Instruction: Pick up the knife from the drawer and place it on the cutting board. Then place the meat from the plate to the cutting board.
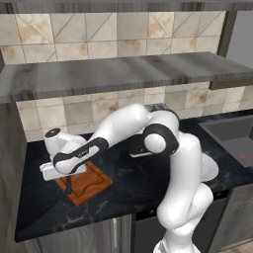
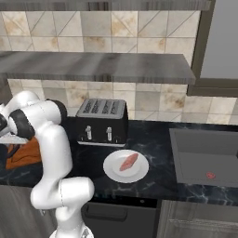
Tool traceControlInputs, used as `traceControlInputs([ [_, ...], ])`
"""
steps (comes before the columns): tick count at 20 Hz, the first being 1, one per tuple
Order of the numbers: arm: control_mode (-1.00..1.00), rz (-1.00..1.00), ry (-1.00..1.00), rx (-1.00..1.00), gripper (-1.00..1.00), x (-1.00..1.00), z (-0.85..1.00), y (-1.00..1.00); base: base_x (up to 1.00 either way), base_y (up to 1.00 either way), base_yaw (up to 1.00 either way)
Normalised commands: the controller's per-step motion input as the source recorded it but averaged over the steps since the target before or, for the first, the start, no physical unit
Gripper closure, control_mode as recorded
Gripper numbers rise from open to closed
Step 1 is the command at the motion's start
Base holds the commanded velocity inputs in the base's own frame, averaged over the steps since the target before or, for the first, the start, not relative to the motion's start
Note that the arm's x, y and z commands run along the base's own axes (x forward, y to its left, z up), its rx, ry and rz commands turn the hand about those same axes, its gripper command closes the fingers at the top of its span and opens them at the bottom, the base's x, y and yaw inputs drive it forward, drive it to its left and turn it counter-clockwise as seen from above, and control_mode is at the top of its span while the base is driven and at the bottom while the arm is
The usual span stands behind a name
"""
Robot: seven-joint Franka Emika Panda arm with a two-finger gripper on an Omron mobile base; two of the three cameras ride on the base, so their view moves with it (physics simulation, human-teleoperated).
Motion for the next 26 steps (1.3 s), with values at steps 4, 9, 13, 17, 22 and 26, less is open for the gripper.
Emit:
traceControlInputs([
  [4, -1.00, -0.01, -0.06, 0.09, -1.00, -0.24, 0.00, -0.39, 0.00, 0.00, 0.00],
  [9, -1.00, -0.03, -0.05, 0.11, -1.00, -0.27, 0.08, -0.37, 0.00, 0.00, 0.00],
  [13, -1.00, -0.06, -0.06, 0.14, -1.00, -0.31, 0.35, -0.23, 0.00, 0.00, 0.00],
  [17, -1.00, -0.07, -0.06, 0.13, -1.00, -0.32, 0.43, -0.23, 0.00, 0.00, 0.00],
  [22, -1.00, -0.07, -0.05, 0.10, -1.00, -0.35, 0.46, -0.24, 0.00, 0.00, 0.00],
  [26, -1.00, -0.11, -0.02, 0.03, -1.00, -0.45, 0.37, -0.46, 0.00, 0.00, 0.00],
])
